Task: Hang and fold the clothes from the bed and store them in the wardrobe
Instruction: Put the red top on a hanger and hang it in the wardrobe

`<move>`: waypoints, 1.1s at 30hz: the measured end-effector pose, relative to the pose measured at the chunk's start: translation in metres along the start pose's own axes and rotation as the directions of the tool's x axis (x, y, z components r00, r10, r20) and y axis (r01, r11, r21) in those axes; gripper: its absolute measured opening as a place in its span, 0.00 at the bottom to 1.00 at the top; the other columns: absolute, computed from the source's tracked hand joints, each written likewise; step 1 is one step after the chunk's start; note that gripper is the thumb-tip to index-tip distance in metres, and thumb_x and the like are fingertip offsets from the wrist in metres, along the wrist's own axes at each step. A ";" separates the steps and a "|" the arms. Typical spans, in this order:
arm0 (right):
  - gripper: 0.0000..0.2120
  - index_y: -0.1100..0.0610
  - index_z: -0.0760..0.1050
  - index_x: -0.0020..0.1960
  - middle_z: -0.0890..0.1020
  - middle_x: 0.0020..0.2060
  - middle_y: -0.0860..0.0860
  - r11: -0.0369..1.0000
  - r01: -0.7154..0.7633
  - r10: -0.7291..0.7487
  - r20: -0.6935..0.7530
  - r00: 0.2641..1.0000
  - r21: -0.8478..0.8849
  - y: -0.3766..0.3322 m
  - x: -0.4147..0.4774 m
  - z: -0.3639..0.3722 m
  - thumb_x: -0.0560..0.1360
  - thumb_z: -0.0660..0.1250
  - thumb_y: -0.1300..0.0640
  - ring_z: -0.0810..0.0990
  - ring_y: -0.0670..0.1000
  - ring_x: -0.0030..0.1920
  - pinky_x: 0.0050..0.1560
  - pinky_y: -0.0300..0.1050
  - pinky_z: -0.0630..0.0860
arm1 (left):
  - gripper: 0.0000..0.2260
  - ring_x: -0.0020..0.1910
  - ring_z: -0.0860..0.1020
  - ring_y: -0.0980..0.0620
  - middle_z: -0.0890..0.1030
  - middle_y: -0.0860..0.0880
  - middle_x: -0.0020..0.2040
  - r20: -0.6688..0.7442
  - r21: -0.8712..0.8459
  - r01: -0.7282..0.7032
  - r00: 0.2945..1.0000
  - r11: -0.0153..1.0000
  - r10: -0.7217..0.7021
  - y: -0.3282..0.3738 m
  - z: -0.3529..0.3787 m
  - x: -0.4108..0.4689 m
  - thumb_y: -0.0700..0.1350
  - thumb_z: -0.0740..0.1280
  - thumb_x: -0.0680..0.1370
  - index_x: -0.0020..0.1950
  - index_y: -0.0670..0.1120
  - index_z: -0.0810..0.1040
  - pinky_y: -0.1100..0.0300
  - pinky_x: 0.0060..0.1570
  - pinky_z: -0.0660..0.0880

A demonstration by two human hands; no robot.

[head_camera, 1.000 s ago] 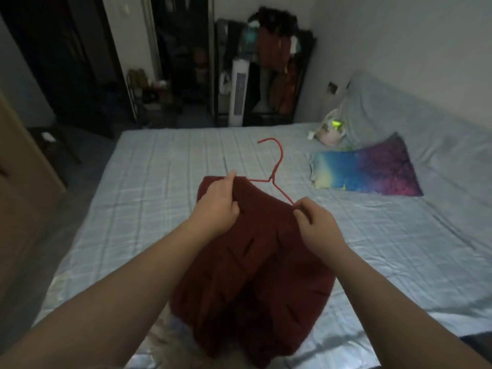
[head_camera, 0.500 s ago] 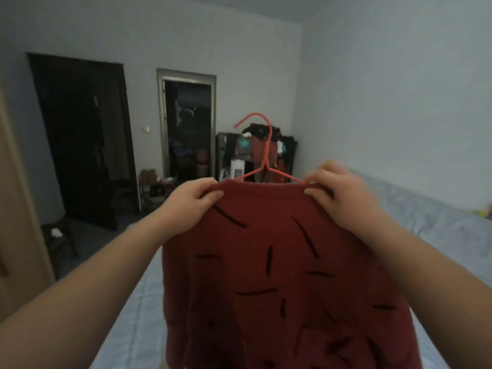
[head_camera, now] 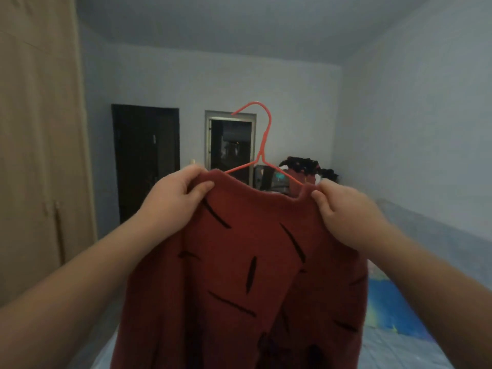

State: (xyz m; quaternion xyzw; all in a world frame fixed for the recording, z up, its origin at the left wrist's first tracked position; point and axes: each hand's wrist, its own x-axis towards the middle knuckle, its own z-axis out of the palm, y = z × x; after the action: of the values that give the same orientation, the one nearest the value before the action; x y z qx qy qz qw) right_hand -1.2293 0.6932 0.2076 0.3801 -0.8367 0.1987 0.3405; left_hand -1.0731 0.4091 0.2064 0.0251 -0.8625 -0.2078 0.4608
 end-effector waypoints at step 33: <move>0.13 0.46 0.73 0.51 0.81 0.38 0.44 0.523 0.645 -0.641 -0.241 0.729 0.558 -0.274 0.010 0.034 0.78 0.55 0.40 0.81 0.53 0.41 0.41 0.52 0.77 | 0.08 0.45 0.80 0.48 0.80 0.55 0.39 -0.350 0.737 0.475 0.877 0.481 -0.329 0.085 -0.291 -0.229 0.59 0.59 0.81 0.48 0.57 0.73 0.54 0.42 0.73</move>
State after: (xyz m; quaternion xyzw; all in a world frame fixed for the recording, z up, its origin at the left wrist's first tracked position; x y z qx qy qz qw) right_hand -1.0373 0.4951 0.2122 0.7486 -0.5255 0.3172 0.2506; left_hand -0.6947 0.4433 0.2010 0.4491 -0.7899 0.1060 0.4040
